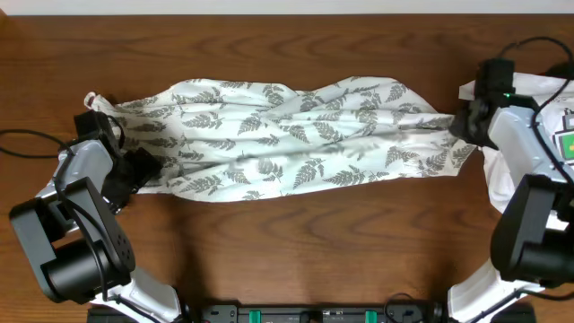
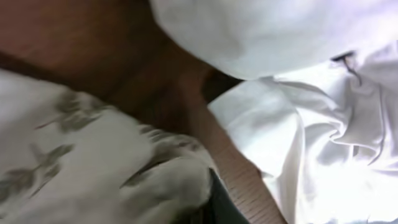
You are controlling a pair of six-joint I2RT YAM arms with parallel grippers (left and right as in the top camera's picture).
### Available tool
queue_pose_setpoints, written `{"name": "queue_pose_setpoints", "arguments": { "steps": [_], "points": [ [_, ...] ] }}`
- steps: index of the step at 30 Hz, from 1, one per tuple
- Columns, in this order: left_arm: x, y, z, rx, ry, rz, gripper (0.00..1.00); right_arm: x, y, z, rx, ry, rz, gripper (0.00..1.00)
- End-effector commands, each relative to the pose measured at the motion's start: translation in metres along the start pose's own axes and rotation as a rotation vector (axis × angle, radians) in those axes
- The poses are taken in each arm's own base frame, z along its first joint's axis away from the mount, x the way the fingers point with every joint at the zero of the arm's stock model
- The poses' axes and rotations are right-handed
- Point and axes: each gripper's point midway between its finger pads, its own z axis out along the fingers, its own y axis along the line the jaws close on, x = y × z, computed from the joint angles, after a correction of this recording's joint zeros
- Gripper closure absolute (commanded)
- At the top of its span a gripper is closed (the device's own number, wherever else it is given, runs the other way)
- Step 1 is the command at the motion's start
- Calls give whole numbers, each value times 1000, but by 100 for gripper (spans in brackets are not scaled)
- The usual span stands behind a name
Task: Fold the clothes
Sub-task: 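Stretch the garment lengthwise, pulling left gripper left and right gripper right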
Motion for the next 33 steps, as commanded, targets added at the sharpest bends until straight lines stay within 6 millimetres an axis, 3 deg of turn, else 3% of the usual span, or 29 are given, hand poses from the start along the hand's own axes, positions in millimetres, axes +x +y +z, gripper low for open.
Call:
{"name": "queue_pose_setpoints", "arguments": {
  "steps": [1,6,18,20,21,22,28,33],
  "points": [
    [10,11,7,-43,40,-6,1,0,-4,8,0,17,41,92],
    [20,-5,6,53,94,36,1,5,-3,13,-2,39,18,91],
    [34,-9,0,89,156,39,2,15,-6,17,13,78,-2,91],
    [35,-10,0,98,159,39,47,18,-6,16,16,88,-17,91],
    [35,-10,0,98,158,39,79,19,-7,16,18,94,-25,91],
    [34,-10,0,98,158,39,94,21,-8,16,19,101,-38,90],
    [20,-17,-5,124,104,53,94,22,-3,7,-23,110,-110,86],
    [-8,-28,-42,176,-17,105,95,7,10,-17,-119,65,-130,86]
  ]
}}
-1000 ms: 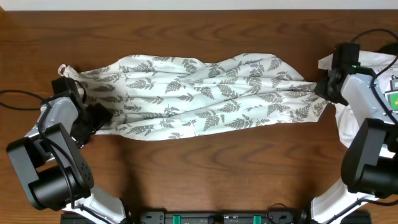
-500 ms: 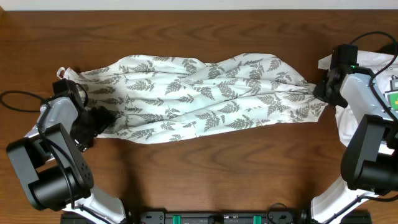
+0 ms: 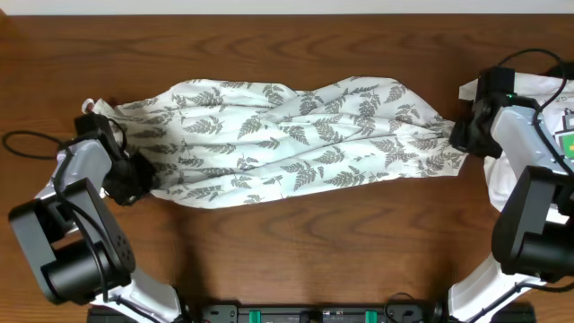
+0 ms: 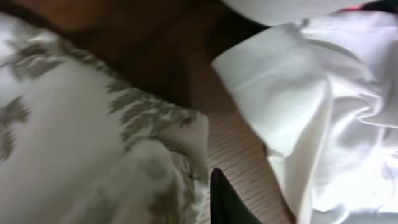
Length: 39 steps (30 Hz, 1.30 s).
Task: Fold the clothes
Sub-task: 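Stretch the garment lengthwise, pulling left gripper left and right gripper right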
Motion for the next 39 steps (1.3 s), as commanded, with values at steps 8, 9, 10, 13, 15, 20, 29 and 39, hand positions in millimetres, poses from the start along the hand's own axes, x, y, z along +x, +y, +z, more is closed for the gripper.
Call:
{"name": "queue_pose_setpoints", "arguments": {
  "steps": [8,9,10,13,15,20,29,39],
  "points": [
    [-40,-20,-102,85,-330,58,94,-23,27,-78,-229,-147,-78,82],
    [-39,-19,-106,82,-341,58,95,-21,29,-83,-248,-148,-95,82],
    [-39,-18,-108,80,-346,58,94,-18,34,-88,-280,-145,-115,81],
    [-37,-17,-110,74,-345,56,94,2,63,-101,-432,-101,-236,79],
    [-37,-17,-110,73,-345,56,94,19,82,-107,-523,-61,-330,79],
    [-35,-16,-109,71,-338,52,94,60,103,-104,-499,42,-532,70],
    [-35,-16,-109,71,-337,52,94,71,101,-86,-240,34,-743,57],
    [-35,-16,-108,71,-335,52,94,86,102,-36,-193,178,-796,52]
  ]
}}
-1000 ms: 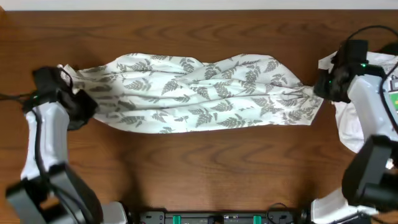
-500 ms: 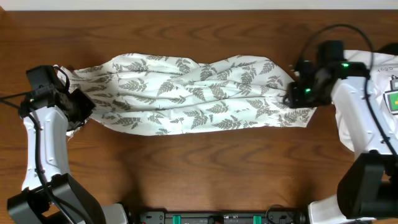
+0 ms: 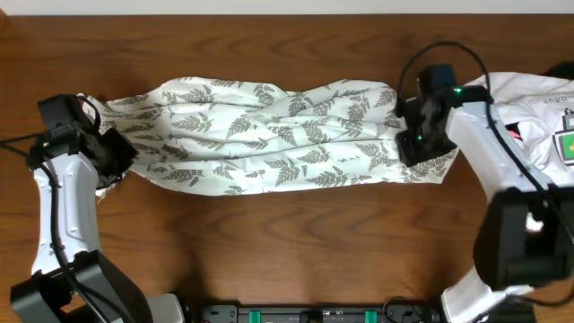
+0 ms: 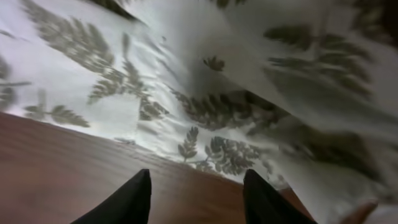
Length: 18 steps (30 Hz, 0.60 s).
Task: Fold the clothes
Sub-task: 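Stretch the garment lengthwise, pulling left gripper left and right gripper right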
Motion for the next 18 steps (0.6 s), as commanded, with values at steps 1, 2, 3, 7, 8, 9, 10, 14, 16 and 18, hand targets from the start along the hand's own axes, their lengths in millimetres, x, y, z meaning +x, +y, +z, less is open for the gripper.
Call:
{"name": "queue_pose_setpoints", "arguments": {
  "steps": [1,2,3,7,8,9,10,14,16,18],
  "points": [
    [-6,3,-3,-12,-17,10,94,4,-4,22,20,59,-33,52],
    [-6,3,-3,-12,-18,10,94,3,-5,27,26,65,-34,51],
    [-6,3,-3,-12,-17,10,94,3,-6,31,28,70,-34,51],
    [-6,3,-3,-12,-18,10,94,1,-6,46,23,89,-34,51],
    [-6,3,-3,-12,-18,10,94,1,-6,49,22,94,-34,53],
    [-6,3,-3,-12,-18,10,94,1,-7,52,22,97,-34,59],
    [-6,3,-3,-12,-18,10,94,0,-7,55,24,98,-34,65],
    [-6,3,-3,-12,-18,10,94,-4,-9,58,32,84,-21,96],
    [-6,3,-3,-12,-18,10,94,-7,-11,57,43,69,3,99],
    [-6,3,-3,-12,-18,10,94,-10,-15,55,65,57,42,99]
  ]
}}
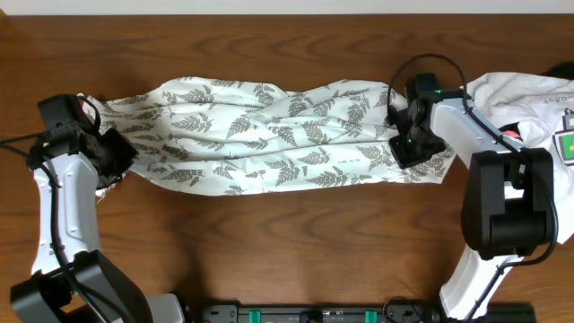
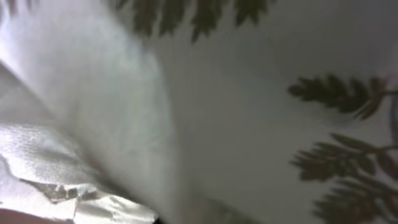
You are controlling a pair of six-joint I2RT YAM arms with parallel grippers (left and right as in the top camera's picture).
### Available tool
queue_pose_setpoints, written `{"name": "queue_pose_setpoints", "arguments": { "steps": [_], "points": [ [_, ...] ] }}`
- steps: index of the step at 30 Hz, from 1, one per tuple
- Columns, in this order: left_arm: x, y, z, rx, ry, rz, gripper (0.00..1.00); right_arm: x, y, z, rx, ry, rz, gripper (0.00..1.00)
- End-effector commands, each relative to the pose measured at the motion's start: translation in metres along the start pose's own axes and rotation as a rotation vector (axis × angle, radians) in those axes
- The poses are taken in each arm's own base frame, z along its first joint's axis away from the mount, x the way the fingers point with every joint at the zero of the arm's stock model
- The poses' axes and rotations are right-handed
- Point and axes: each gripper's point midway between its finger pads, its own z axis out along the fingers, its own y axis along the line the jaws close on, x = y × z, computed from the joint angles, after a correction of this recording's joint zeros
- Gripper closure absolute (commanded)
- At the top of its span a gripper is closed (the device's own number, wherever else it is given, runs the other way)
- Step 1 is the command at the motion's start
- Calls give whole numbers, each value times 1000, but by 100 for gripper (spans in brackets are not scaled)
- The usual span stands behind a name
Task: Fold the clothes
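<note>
The fern-print cloth (image 1: 269, 135) lies bunched in a long band across the table. My left gripper (image 1: 117, 154) sits against its left end, and the overhead view does not show how its jaws stand. At the cloth's right end, my right gripper (image 1: 405, 148) is pressed down into the folds. The right wrist view is filled by the fern-print cloth (image 2: 261, 93) at very close range, with a pale crumpled edge at lower left. Its fingers are hidden there.
A white garment (image 1: 516, 94) lies heaped at the right edge, just behind the right arm, with a green label (image 1: 567, 144) beside it. Bare brown table (image 1: 287, 242) runs along the front. A cable trails off at the left edge.
My right gripper was open just above the cloth's front edge, with table in view. Now it is down in the cloth, which fills its camera. The left arm and the cloth look unchanged.
At first the cloth was stretched wide, with both grippers at its lower ends and the right one beside the white garment. Then both had moved slightly. Later the cloth lay narrower, the left arm was raised at the left end, and the right gripper was open over the right end.
</note>
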Motion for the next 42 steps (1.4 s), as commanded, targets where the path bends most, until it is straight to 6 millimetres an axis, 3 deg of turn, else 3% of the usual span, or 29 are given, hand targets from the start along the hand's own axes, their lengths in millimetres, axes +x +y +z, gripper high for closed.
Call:
{"name": "queue_pose_setpoints", "arguments": {
  "steps": [1,8,11,18,22,25,35,42],
  "points": [
    [-6,3,-3,-12,-18,10,94,-2,-6,-3,43,-12,69,99],
    [-6,3,-3,-12,-18,10,94,-19,-16,-39,95,-143,78,97],
    [-6,3,-3,-12,-18,10,94,-18,-15,-45,100,-149,23,81],
    [-6,3,-3,-12,-18,10,94,-12,8,-43,-21,-133,-122,70],
    [-6,3,-3,-12,-18,10,94,-9,11,-42,-27,-122,-209,47],
    [-6,3,-3,-12,-18,10,94,-8,8,-42,-8,-119,-236,40],
    [-6,3,-3,-12,-18,10,94,-13,6,-36,8,-122,-347,34],
    [-6,3,-3,-12,-18,10,94,-14,9,-16,-17,-90,-348,40]
  ]
}}
